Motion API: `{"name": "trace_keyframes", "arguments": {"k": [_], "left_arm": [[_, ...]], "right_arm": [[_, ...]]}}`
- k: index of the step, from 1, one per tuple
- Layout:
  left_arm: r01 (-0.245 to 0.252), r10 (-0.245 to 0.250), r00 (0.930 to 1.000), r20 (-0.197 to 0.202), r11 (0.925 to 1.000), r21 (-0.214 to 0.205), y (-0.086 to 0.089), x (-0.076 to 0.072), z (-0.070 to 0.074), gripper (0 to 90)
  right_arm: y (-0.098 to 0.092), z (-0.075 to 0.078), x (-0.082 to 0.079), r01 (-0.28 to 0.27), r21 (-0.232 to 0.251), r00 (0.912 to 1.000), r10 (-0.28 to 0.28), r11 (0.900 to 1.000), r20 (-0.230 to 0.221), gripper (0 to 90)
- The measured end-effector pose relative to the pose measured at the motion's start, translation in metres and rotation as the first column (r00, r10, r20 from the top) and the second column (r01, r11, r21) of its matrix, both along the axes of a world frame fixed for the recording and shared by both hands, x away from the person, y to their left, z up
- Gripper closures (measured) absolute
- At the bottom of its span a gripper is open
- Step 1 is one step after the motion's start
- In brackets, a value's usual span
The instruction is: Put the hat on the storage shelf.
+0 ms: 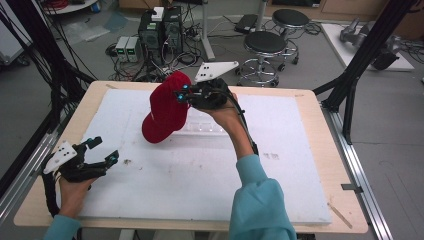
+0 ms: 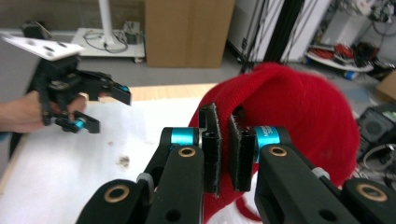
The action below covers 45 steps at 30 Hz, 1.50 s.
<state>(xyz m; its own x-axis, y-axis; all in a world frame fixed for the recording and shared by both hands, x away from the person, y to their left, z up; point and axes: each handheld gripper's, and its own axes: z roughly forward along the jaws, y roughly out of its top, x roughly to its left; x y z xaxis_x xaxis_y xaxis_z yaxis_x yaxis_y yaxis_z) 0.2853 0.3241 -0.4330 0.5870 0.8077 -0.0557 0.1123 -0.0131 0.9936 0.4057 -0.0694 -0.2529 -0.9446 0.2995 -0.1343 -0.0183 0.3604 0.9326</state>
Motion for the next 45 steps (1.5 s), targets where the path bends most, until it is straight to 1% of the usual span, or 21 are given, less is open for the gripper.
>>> {"name": "trace_keyframes", "arguments": {"k": [4,5,6,7,8,15,18,21,22,23,24,25,26,27,28,29,30,31,35,42,45], "left_arm": [[0.014,-0.014,0.9999,-0.002,0.9999,0.004,-0.003,-0.001,0.01,14.2],[0.03,-0.03,0.9995,0.008,0.9994,0.016,-0.006,-0.001,0.019,14.2],[0.03,-0.03,0.9995,0.008,0.9994,0.016,-0.006,-0.001,0.019,14.2],[0.042,-0.043,0.9989,0.017,0.9988,0.026,-0.01,-0.001,0.027,14.2],[0.042,-0.043,0.9989,0.017,0.9988,0.026,-0.01,-0.001,0.027,14.2],[0.097,-0.098,0.9949,0.023,0.9939,0.053,-0.027,0.001,0.051,14.0],[0.119,-0.12,0.9924,0.026,0.9914,0.056,-0.034,0.003,0.058,14.0],[0.142,-0.143,0.9893,0.028,0.9887,0.049,-0.044,0.011,0.071,14.0],[0.142,-0.143,0.9893,0.028,0.9887,0.049,-0.044,0.011,0.071,14.0],[0.162,-0.164,0.9861,0.029,0.9856,0.047,-0.052,0.018,0.082,13.8],[0.162,-0.164,0.9861,0.029,0.9856,0.047,-0.052,0.018,0.082,13.9],[0.177,-0.179,0.9833,0.032,0.9825,0.058,-0.059,0.023,0.09,13.9],[0.177,-0.179,0.9833,0.032,0.9825,0.058,-0.059,0.023,0.09,13.9],[0.193,-0.195,0.9801,0.036,0.9793,0.061,-0.067,0.029,0.102,13.8],[0.193,-0.195,0.9801,0.036,0.9793,0.061,-0.067,0.029,0.102,13.8],[0.205,-0.208,0.9771,0.044,0.9768,0.06,-0.072,0.032,0.11,13.8],[0.205,-0.208,0.9771,0.044,0.9768,0.06,-0.072,0.032,0.11,13.8],[0.213,-0.216,0.9749,0.054,0.9752,0.06,-0.075,0.034,0.116,13.8],[0.219,-0.223,0.9729,0.062,0.9738,0.06,-0.079,0.033,0.124,13.8],[0.233,-0.235,0.9705,0.054,0.9717,0.037,-0.079,0.032,0.126,13.8],[0.258,-0.259,0.9645,0.05,0.9657,0.03,-0.085,0.031,0.129,13.8]], "right_arm": [[-0.004,0.007,-0.007,-0.024,0.004,0.9997,0.024,0.9997,0.009,85.5],[-0.005,0.008,-0.009,-0.028,-0.001,0.9996,0.028,0.9996,0.008,85.5],[-0.005,0.008,-0.009,-0.028,-0.001,0.9996,0.028,0.9996,0.008,85.5],[-0.009,0.01,-0.011,-0.035,-0.013,0.9993,0.035,0.9993,0.01,85.5],[-0.01,0.011,-0.013,-0.031,-0.021,0.9995,0.032,0.9993,0.005,85.5],[-0.018,0.012,-0.021,-0.044,-0.057,0.9989,0.045,0.9974,0.012,85.4],[-0.019,0.012,-0.022,-0.048,-0.054,0.9987,0.049,0.9974,0.018,85.4],[-0.023,0.009,-0.022,-0.042,-0.051,0.999,0.043,0.9978,0.01,85.4],[-0.023,0.009,-0.022,-0.042,-0.051,0.999,0.043,0.9978,0.01,85.4],[-0.024,0.009,-0.022,-0.04,-0.059,0.9992,0.04,0.9975,0.002,85.4],[-0.024,0.009,-0.023,-0.038,-0.059,0.9993,0.038,0.9976,0.002,85.4],[-0.024,0.009,-0.023,-0.039,-0.06,0.9992,0.039,0.9974,0.004,85.4],[-0.024,0.009,-0.023,-0.039,-0.06,0.9992,0.039,0.9974,0.004,85.4],[-0.024,0.01,-0.023,-0.041,-0.059,0.9991,0.042,0.9974,0.009,85.4],[-0.024,0.01,-0.023,-0.041,-0.059,0.9991,0.042,0.9974,0.009,85.4],[-0.025,0.01,-0.023,-0.042,-0.049,0.9991,0.042,0.9979,0.009,85.4],[-0.026,0.012,-0.024,-0.044,-0.039,0.9989,0.044,0.9983,0.011,85.4],[-0.027,0.013,-0.024,-0.043,-0.028,0.9989,0.044,0.9987,0.016,85.4],[-0.034,0.017,-0.027,-0.046,-0.009,0.9987,0.046,0.9989,0.023,85.4],[-0.043,0.023,-0.037,-0.067,-0.001,0.9969,0.067,0.9977,0.04,85.4],[-0.045,0.025,-0.042,-0.085,-0.012,0.9957,0.085,0.9963,0.036,85.4]]}}
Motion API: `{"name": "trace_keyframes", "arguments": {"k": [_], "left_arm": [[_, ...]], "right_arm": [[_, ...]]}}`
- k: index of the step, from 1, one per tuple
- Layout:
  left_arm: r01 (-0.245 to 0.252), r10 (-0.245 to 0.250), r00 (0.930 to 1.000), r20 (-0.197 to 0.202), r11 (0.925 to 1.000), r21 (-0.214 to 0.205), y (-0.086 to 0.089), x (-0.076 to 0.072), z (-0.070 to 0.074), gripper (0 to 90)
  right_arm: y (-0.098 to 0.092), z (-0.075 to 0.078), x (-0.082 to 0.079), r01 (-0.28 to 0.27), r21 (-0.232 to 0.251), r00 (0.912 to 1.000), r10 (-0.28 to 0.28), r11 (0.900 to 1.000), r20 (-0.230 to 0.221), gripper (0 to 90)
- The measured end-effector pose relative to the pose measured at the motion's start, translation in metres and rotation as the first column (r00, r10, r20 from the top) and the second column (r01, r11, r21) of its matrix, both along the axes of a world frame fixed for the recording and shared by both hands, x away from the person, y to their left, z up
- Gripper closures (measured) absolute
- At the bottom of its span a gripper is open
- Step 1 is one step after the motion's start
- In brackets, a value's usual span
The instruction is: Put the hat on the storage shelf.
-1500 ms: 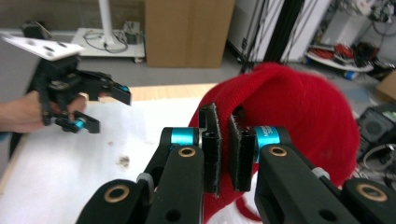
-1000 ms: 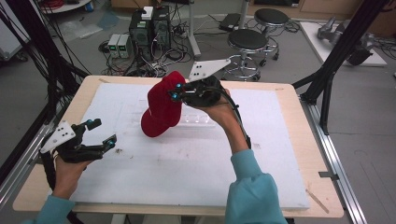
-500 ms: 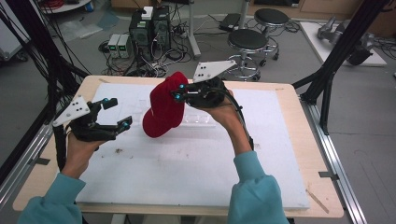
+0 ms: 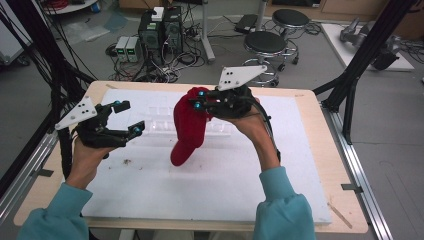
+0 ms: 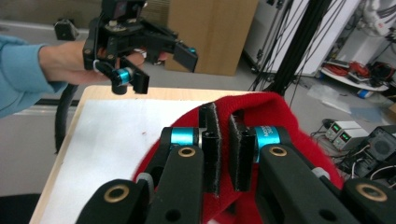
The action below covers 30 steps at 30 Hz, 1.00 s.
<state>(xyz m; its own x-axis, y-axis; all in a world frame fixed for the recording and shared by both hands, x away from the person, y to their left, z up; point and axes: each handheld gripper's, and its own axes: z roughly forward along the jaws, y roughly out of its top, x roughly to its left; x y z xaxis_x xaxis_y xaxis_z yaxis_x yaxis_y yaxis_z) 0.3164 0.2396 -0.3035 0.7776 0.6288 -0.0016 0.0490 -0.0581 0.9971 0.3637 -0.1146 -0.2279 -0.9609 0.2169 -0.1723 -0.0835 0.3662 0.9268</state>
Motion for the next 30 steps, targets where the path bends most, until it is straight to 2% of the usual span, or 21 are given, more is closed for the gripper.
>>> {"name": "trace_keyframes", "arguments": {"k": [3,5,6,7,10,11,12,13,14,15,18,19,20,23,24,25,26,27,28,29,30], "left_arm": [[0.019,-0.019,0.9998,-0.009,0.9998,-0.003,-0.004,0.0,0.002,13.8],[0.04,-0.04,0.9989,-0.025,0.9992,-0.001,-0.008,0.001,0.004,13.8],[0.059,-0.059,0.9971,-0.047,0.9983,0.001,-0.011,0.002,0.005,13.7],[0.059,-0.059,0.9971,-0.047,0.9983,0.001,-0.011,0.002,0.005,13.7],[0.126,-0.126,0.9862,-0.107,0.992,-0.012,-0.019,0.005,0.006,13.3],[0.126,-0.126,0.9862,-0.107,0.992,-0.012,-0.019,0.005,0.006,13.2],[0.156,-0.156,0.979,-0.131,0.9877,-0.014,-0.022,0.008,0.005,13.0],[0.156,-0.156,0.979,-0.131,0.9877,-0.014,-0.022,0.008,0.005,12.5],[0.177,-0.178,0.9728,-0.148,0.984,-0.023,-0.025,0.01,0.005,11.8],[0.177,-0.178,0.9728,-0.148,0.984,-0.023,-0.025,0.01,0.005,11.7],[0.207,-0.208,0.9632,-0.17,0.9781,-0.025,-0.03,0.015,0.005,10.2],[0.207,-0.208,0.9632,-0.17,0.9781,-0.025,-0.03,0.015,0.005,10.0],[0.222,-0.224,0.9577,-0.181,0.9746,-0.032,-0.033,0.017,0.004,9.5],[0.232,-0.234,0.9539,-0.188,0.9722,-0.032,-0.037,0.02,0.004,7.2],[0.251,-0.255,0.947,-0.195,0.9668,-0.046,-0.04,0.022,0.004,7.1],[0.251,-0.255,0.947,-0.195,0.9668,-0.046,-0.04,0.022,0.004,7.1],[0.266,-0.271,0.9419,-0.199,0.9627,-0.051,-0.043,0.023,0.003,6.8],[0.266,-0.271,0.9419,-0.199,0.9627,-0.051,-0.043,0.023,0.003,6.5],[0.288,-0.293,0.9334,-0.208,0.9562,-0.051,-0.048,0.025,0.003,6.5],[0.288,-0.293,0.9334,-0.208,0.9562,-0.051,-0.048,0.025,0.003,6.5],[0.314,-0.319,0.9238,-0.212,0.9477,-0.054,-0.052,0.027,0.004,6.4]], "right_arm": [[0.0,0.0,-0.002,-0.011,-0.013,0.9999,0.011,0.9999,-0.002,85.4],[0.0,-0.001,-0.004,-0.021,-0.021,0.9998,0.021,0.9996,-0.002,85.4],[0.001,-0.001,-0.006,-0.035,-0.027,0.9994,0.034,0.999,-0.006,85.4],[0.001,-0.001,-0.006,-0.035,-0.027,0.9994,0.034,0.999,-0.006,85.4],[0.001,-0.001,-0.008,-0.072,-0.032,0.9974,0.072,0.9969,-0.009,85.4],[0.001,-0.001,-0.008,-0.078,-0.033,0.9969,0.077,0.9964,-0.014,85.4],[0.002,-0.001,-0.008,-0.093,-0.04,0.9956,0.092,0.9948,-0.016,85.4],[0.002,-0.001,-0.008,-0.093,-0.04,0.9956,0.092,0.9948,-0.016,85.4],[0.003,-0.003,-0.008,-0.099,-0.055,0.995,0.098,0.9936,-0.016,85.4],[0.003,-0.003,-0.008,-0.099,-0.055,0.995,0.098,0.9936,-0.016,85.4],[0.004,-0.004,-0.009,-0.124,-0.069,0.9921,0.122,0.9899,-0.028,85.3],[0.004,-0.004,-0.009,-0.124,-0.069,0.9921,0.122,0.9899,-0.028,85.3],[0.004,-0.005,-0.009,-0.137,-0.072,0.9903,0.135,0.9879,-0.033,85.3],[0.005,-0.006,-0.009,-0.151,-0.082,0.9884,0.148,0.9852,-0.033,85.3],[0.005,-0.007,-0.009,-0.15,-0.087,0.9883,0.147,0.9849,-0.041,85.3],[0.005,-0.007,-0.009,-0.155,-0.092,0.9875,0.152,0.9836,-0.041,85.3],[0.005,-0.007,-0.009,-0.157,-0.096,0.9874,0.154,0.9829,-0.039,85.3],[0.005,-0.007,-0.009,-0.157,-0.096,0.9874,0.154,0.9829,-0.039,85.3],[0.005,-0.007,-0.01,-0.162,-0.098,0.9864,0.159,0.9819,-0.044,85.3],[0.005,-0.007,-0.01,-0.162,-0.098,0.9864,0.159,0.9819,-0.044,85.3],[0.005,-0.007,-0.01,-0.165,-0.095,0.9861,0.161,0.9818,-0.041,85.3]]}}
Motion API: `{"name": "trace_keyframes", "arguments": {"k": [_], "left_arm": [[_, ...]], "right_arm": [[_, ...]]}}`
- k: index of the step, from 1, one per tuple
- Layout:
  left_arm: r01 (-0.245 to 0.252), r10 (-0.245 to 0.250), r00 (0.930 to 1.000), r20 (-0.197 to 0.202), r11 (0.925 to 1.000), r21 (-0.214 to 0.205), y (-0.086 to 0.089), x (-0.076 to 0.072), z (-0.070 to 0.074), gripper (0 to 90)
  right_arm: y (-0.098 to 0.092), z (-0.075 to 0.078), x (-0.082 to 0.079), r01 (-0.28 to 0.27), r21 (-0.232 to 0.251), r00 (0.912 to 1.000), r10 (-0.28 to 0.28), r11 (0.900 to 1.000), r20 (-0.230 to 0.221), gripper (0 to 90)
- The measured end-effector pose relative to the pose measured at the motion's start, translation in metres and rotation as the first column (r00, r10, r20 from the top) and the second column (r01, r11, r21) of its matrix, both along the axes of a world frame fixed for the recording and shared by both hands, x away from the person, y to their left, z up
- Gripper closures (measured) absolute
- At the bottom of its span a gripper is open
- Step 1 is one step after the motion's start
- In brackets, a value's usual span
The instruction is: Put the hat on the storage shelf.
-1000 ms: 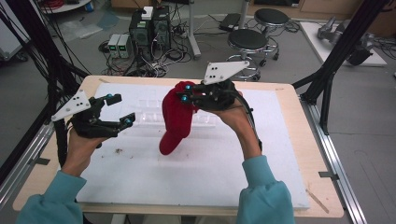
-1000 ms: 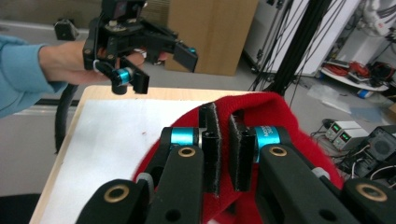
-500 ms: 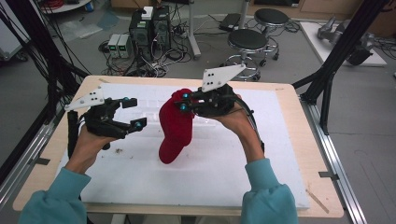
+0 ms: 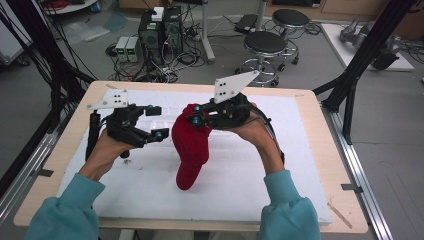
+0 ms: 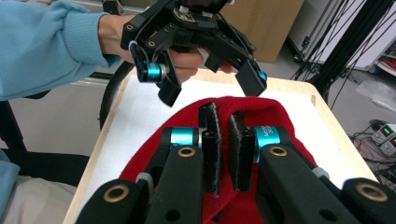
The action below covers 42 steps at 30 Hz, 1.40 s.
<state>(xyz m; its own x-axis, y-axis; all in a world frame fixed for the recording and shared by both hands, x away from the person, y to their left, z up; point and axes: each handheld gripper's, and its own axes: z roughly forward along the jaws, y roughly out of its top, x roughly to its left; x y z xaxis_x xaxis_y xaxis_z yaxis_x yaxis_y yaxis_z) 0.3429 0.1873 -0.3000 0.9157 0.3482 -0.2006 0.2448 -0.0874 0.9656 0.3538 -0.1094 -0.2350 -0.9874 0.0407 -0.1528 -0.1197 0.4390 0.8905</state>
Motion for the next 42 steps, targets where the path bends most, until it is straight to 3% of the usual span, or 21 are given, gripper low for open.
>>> {"name": "trace_keyframes", "arguments": {"k": [7,12,19,26,31,32,36,42], "left_arm": [[0.059,-0.058,0.9978,-0.032,0.9982,0.012,-0.014,0.006,0.0,6.3],[0.089,-0.087,0.9947,-0.055,0.9949,0.047,-0.025,0.009,-0.005,6.3],[0.097,-0.093,0.9938,-0.06,0.9936,0.059,-0.029,0.01,-0.006,6.3],[0.106,-0.098,0.9924,-0.074,0.9892,0.102,-0.035,0.01,-0.009,6.3],[0.11,-0.103,0.9922,-0.07,0.9885,0.104,-0.036,0.01,-0.009,7.9],[0.125,-0.12,0.9909,-0.062,0.987,0.1,-0.036,0.009,-0.009,16.2],[0.142,-0.137,0.9895,-0.046,0.9845,0.103,-0.035,0.007,-0.008,33.2],[0.14,-0.137,0.9898,-0.04,0.9844,0.106,-0.035,0.005,-0.007,48.4]], "right_arm": [[0.005,-0.002,0.0,-0.015,-0.014,0.9999,0.015,0.9998,-0.001,85.3],[0.01,-0.004,0.001,-0.031,-0.029,0.9995,0.031,0.9991,-0.006,85.3],[0.012,-0.005,0.001,-0.043,-0.037,0.9991,0.042,0.9984,-0.008,85.3],[0.014,-0.005,0.0,-0.05,-0.032,0.9987,0.05,0.9982,-0.007,85.3],[0.014,-0.005,0.0,-0.053,-0.032,0.9986,0.053,0.9981,0.0,85.2],[0.014,-0.005,0.0,-0.052,-0.036,0.9987,0.052,0.998,-0.005,85.2],[0.014,-0.005,0.0,-0.047,-0.042,0.9989,0.047,0.998,-0.002,85.2],[0.012,-0.005,0.0,-0.044,-0.039,0.999,0.044,0.9983,0.0,85.2]]}}
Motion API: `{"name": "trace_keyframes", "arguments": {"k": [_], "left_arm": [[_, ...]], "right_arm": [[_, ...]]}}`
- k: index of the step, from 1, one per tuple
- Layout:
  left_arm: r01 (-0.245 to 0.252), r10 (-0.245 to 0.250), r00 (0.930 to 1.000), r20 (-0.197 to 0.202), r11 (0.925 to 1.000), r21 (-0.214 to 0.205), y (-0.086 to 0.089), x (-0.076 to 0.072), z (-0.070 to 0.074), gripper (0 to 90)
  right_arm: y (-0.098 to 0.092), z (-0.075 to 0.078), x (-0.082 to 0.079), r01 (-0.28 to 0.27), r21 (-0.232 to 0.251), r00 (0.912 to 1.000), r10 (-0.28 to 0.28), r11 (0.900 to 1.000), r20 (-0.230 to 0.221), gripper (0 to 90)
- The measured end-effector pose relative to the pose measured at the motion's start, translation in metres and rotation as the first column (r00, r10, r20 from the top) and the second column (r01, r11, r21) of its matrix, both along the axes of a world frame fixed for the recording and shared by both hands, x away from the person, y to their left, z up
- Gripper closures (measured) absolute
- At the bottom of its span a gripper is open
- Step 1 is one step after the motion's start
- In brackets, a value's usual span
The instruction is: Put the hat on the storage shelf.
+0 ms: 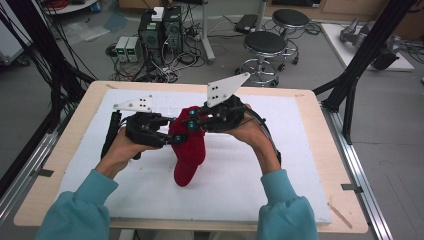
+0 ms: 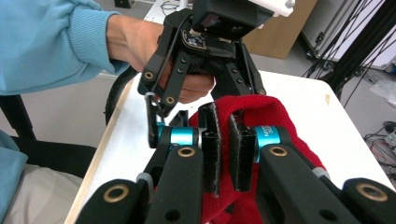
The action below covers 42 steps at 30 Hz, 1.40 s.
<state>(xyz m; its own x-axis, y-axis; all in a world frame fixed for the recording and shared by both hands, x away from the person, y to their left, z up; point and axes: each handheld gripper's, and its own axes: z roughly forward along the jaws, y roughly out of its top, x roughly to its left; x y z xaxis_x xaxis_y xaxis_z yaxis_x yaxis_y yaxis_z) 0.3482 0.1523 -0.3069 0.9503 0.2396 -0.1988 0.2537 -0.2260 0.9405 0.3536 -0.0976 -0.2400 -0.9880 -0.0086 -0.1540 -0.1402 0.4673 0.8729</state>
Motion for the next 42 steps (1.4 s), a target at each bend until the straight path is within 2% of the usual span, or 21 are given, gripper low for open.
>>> {"name": "trace_keyframes", "arguments": {"k": [8,15,16,17,18,19,20,21,22,23,25,29,30,31,32,33,34,35,36,38,42], "left_arm": [[-0.023,0.023,0.9997,-0.006,0.9997,0.006,0.0,-0.003,0.0,69.7],[-0.057,0.056,0.9984,0.005,0.9981,0.023,-0.002,-0.005,0.0,76.5],[-0.075,0.074,0.9971,0.017,0.9969,0.023,-0.001,-0.005,0.0,76.8],[-0.075,0.074,0.9971,0.017,0.9969,0.023,-0.001,-0.005,0.0,76.9],[-0.094,0.093,0.9953,0.024,0.9952,0.026,-0.001,-0.005,-0.001,77.1],[-0.094,0.093,0.9953,0.024,0.9952,0.026,-0.001,-0.005,-0.001,77.0],[-0.113,0.112,0.9931,0.034,0.9931,0.031,0.0,-0.005,-0.001,77.1],[-0.113,0.112,0.9931,0.034,0.9931,0.031,0.0,-0.005,-0.001,77.1],[-0.121,0.12,0.9921,0.037,0.992,0.036,0.001,-0.004,-0.001,77.1],[-0.121,0.12,0.9921,0.037,0.992,0.036,0.001,-0.004,-0.001,77.2],[-0.13,0.128,0.991,0.039,0.991,0.035,0.002,-0.004,-0.001,77.1],[-0.174,0.173,0.9841,0.038,0.9847,0.012,0.007,-0.002,0.001,77.1],[-0.187,0.186,0.9816,0.044,0.9824,0.011,0.008,-0.002,0.001,77.1],[-0.187,0.186,0.9816,0.044,0.9824,0.011,0.008,-0.002,0.001,77.1],[-0.205,0.204,0.9779,0.046,0.9788,0.009,0.01,-0.001,0.001,77.1],[-0.205,0.204,0.9779,0.046,0.9788,0.009,0.01,-0.001,0.001,77.1],[-0.219,0.219,0.9745,0.05,0.9756,0.008,0.013,-0.001,0.002,77.1],[-0.219,0.219,0.9745,0.05,0.9756,0.008,0.013,-0.001,0.002,77.1],[-0.231,0.231,0.9715,0.052,0.9728,0.0,0.014,-0.001,0.003,77.1],[-0.242,0.242,0.9687,0.054,0.9702,-0.006,0.015,0.0,0.004,77.2],[-0.266,0.267,0.9619,0.06,0.9638,-0.018,0.015,0.003,0.005,77.2]], "right_arm": [[-0.002,-0.002,0.0,0.012,0.007,0.9999,-0.012,0.9999,0.0,85.1],[-0.004,-0.006,0.002,0.028,0.019,0.9996,-0.028,0.9994,-0.007,79.6],[-0.004,-0.006,0.001,0.035,0.023,0.9994,-0.035,0.9991,0.0,70.7],[-0.004,-0.006,0.001,0.035,0.023,0.9994,-0.035,0.9991,0.0,70.7],[-0.004,-0.006,0.001,0.057,0.044,0.9984,-0.056,0.9975,-0.01,49.1],[-0.004,-0.006,0.001,0.057,0.044,0.9984,-0.056,0.9975,-0.01,49.1],[-0.004,-0.006,0.001,0.08,0.062,0.9968,-0.081,0.9948,-0.001,30.6],[-0.004,-0.006,0.001,0.08,0.062,0.9968,-0.081,0.9948,-0.001,30.6],[-0.005,-0.006,0.001,0.131,0.07,0.9913,-0.131,0.9889,-0.014,19.8],[-0.005,-0.006,0.001,0.131,0.07,0.9913,-0.131,0.9889,-0.014,19.8],[-0.008,-0.007,0.002,0.173,0.072,0.9844,-0.17,0.9822,-0.043,10.8],[-0.011,-0.008,0.002,0.216,0.071,0.9755,-0.212,0.9738,-0.059,9.6],[-0.013,-0.009,0.001,0.259,0.076,0.9643,-0.253,0.9629,-0.077,8.8],[-0.013,-0.009,0.001,0.259,0.076,0.9643,-0.253,0.9629,-0.077,8.8],[-0.015,-0.009,-0.001,0.3,0.078,0.9516,-0.293,0.9506,-0.093,8.9],[-0.015,-0.009,-0.001,0.3,0.078,0.9516,-0.293,0.9506,-0.093,8.9],[-0.018,-0.01,-0.002,0.334,0.085,0.9404,-0.326,0.9387,-0.098,8.9],[-0.018,-0.01,-0.002,0.334,0.085,0.9404,-0.326,0.9387,-0.098,8.9],[-0.02,-0.013,-0.005,0.363,0.075,0.9282,-0.354,0.9286,-0.115,8.9],[-0.021,-0.016,-0.008,0.39,0.066,0.9167,-0.38,0.9186,-0.124,8.9],[-0.021,-0.022,-0.016,0.413,0.072,0.9058,-0.401,0.908,-0.138,8.9]]}}
